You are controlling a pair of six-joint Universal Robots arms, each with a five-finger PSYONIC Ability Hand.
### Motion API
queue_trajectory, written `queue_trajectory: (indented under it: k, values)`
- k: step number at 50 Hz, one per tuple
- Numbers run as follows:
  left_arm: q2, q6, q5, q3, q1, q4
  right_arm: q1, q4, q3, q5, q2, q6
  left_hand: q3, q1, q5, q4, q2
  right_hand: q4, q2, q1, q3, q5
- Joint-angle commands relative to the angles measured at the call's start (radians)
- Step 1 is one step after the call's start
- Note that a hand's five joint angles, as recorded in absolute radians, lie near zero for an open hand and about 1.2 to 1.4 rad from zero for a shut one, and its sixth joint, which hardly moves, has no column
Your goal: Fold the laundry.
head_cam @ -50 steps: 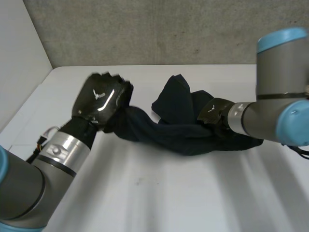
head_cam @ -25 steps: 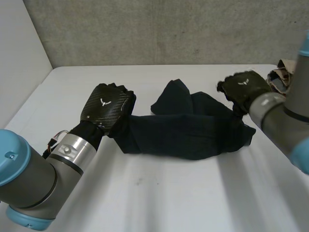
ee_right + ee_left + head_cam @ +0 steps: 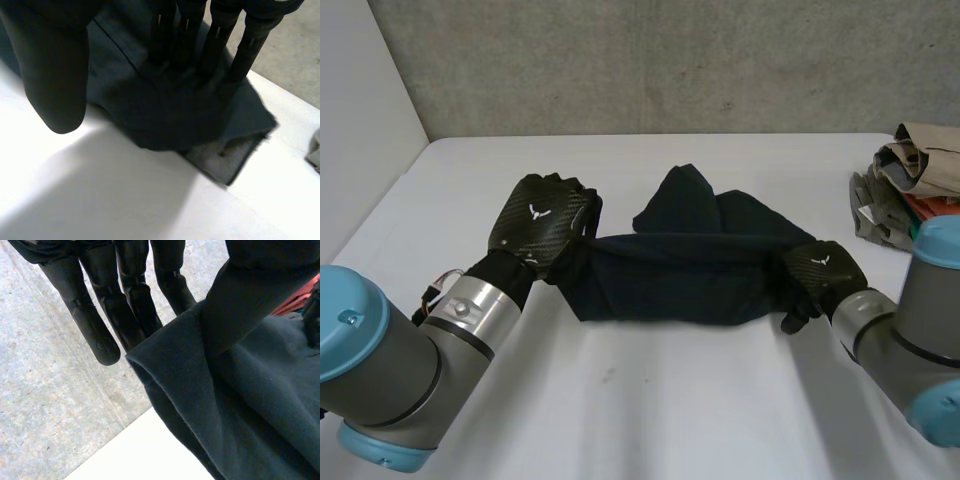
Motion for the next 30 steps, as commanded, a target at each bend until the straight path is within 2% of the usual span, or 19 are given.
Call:
queue_trajectory:
  k: [1, 5, 9, 10, 16, 20, 21, 24, 25, 28, 30]
  values:
    - [-0.025, 0.000, -0.003, 0.016, 0.001, 0.002, 0.022, -0.049, -0.133, 0.049, 0.151, -0.036, 0.202, 0.235, 0.235, 0.195, 0.196, 0.061, 0.050, 0.041, 0.048, 0.081]
    - [-0.045, 0.004, -0.003, 0.027, 0.001, 0.002, 0.048, -0.051, -0.199, 0.052, 0.217, -0.049, 0.202, 0.235, 0.235, 0.195, 0.196, 0.149, 0.138, 0.128, 0.135, 0.168]
    - [-0.067, 0.004, -0.006, 0.042, 0.002, 0.002, 0.051, -0.066, -0.241, 0.049, 0.251, -0.048, 0.202, 0.235, 0.235, 0.195, 0.196, 0.608, 0.598, 0.588, 0.595, 0.628]
    - [-0.068, 0.004, -0.008, 0.044, 0.002, 0.002, 0.051, -0.081, -0.250, 0.049, 0.250, -0.048, 0.202, 0.235, 0.235, 0.195, 0.196, 0.944, 0.934, 0.924, 0.931, 0.964]
    - [-0.059, 0.005, -0.034, 0.062, 0.021, -0.010, 0.048, -0.092, -0.258, 0.049, 0.189, -0.040, 0.202, 0.235, 0.235, 0.195, 0.196, 0.952, 0.942, 0.932, 0.939, 0.972]
    - [0.013, 0.005, -0.078, 0.081, 0.030, -0.018, 0.039, -0.011, -0.264, 0.040, 0.017, -0.052, 0.202, 0.235, 0.235, 0.195, 0.196, 0.952, 0.942, 0.932, 0.939, 0.972]
    - [0.037, 0.005, -0.086, 0.084, 0.031, -0.023, 0.042, 0.059, -0.285, 0.034, -0.064, -0.063, 0.202, 0.235, 0.235, 0.195, 0.196, 0.952, 0.942, 0.932, 0.939, 0.972]
    - [0.130, 0.002, -0.100, 0.099, 0.042, -0.055, 0.043, 0.188, -0.362, 0.014, -0.161, -0.085, 0.202, 0.235, 0.235, 0.195, 0.196, 0.952, 0.942, 0.932, 0.939, 0.972]
    - [0.149, 0.002, -0.100, 0.107, 0.048, -0.066, 0.042, 0.289, -0.430, -0.012, -0.207, -0.101, 0.202, 0.235, 0.235, 0.195, 0.196, 0.952, 0.942, 0.932, 0.939, 0.972]
    - [0.226, -0.003, -0.100, 0.143, 0.074, -0.124, 0.036, 0.457, -0.561, -0.061, -0.243, -0.132, 0.202, 0.235, 0.235, 0.195, 0.196, 0.952, 0.942, 0.932, 0.939, 0.972]
    - [0.265, -0.006, -0.100, 0.163, 0.088, -0.161, 0.029, 0.621, -0.719, -0.107, -0.244, -0.164, 0.202, 0.235, 0.235, 0.195, 0.196, 0.952, 0.942, 0.932, 0.939, 0.972]
